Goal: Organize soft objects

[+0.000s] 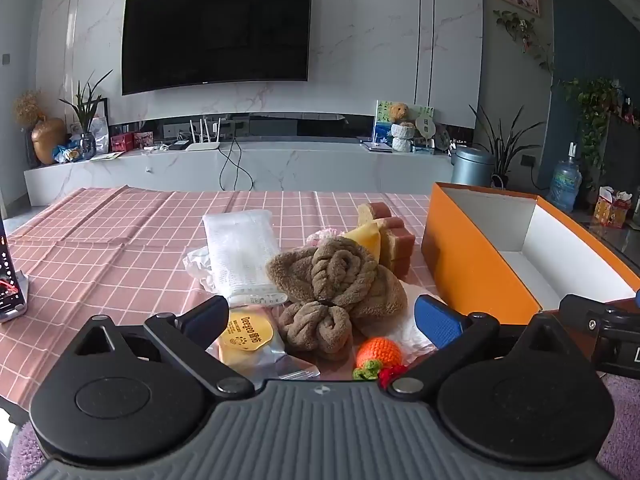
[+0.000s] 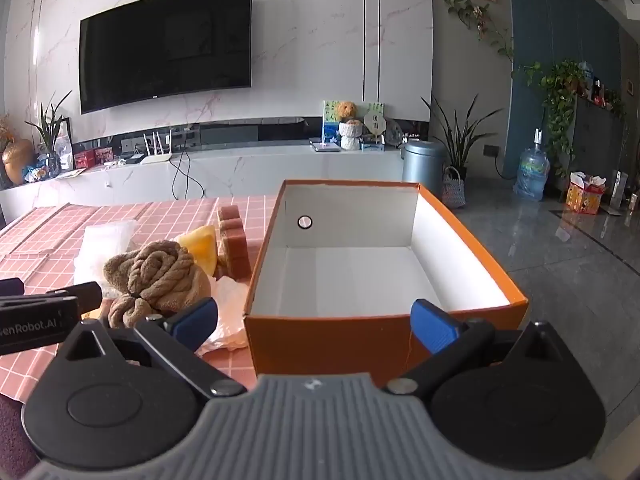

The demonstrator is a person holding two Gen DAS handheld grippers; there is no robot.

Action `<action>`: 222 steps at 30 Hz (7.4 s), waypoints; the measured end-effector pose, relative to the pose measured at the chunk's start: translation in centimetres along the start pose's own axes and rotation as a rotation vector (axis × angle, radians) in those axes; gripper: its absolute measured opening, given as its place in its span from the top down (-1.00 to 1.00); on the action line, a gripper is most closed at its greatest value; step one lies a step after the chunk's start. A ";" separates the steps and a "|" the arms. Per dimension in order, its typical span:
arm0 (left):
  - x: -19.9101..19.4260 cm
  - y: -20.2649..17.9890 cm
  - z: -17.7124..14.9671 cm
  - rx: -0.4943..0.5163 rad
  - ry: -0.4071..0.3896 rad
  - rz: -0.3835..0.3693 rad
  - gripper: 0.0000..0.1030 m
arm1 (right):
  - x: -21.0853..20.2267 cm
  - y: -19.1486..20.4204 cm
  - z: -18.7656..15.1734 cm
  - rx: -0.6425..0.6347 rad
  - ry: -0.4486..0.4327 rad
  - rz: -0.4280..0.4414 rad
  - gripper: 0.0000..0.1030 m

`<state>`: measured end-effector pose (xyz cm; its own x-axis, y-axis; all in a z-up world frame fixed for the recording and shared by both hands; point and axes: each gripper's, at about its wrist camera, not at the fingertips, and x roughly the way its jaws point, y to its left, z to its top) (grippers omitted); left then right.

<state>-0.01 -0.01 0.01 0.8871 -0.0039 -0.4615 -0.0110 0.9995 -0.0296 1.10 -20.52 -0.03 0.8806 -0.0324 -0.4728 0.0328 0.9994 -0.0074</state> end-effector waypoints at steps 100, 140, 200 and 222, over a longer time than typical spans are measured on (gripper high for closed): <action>0.1 -0.5 -0.8 0.005 0.033 -0.017 -1.00 | 0.5 -0.2 -0.4 0.020 0.059 -0.021 -0.95; 9.1 11.2 -0.1 -0.392 0.383 -0.099 -0.87 | 12.8 12.4 1.0 -0.139 0.276 0.450 -0.10; 7.1 8.0 1.8 -0.218 0.261 -0.029 -0.28 | 8.3 9.5 2.2 -0.219 0.068 0.416 0.44; 3.9 0.5 8.0 -0.047 0.129 -0.241 -0.28 | 3.5 -0.5 6.8 -0.220 0.061 0.344 0.44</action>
<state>7.13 0.69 5.28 0.8007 -0.2480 -0.5453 0.1688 0.9668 -0.1917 7.37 -21.20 4.37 0.7927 0.2980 -0.5318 -0.3666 0.9300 -0.0252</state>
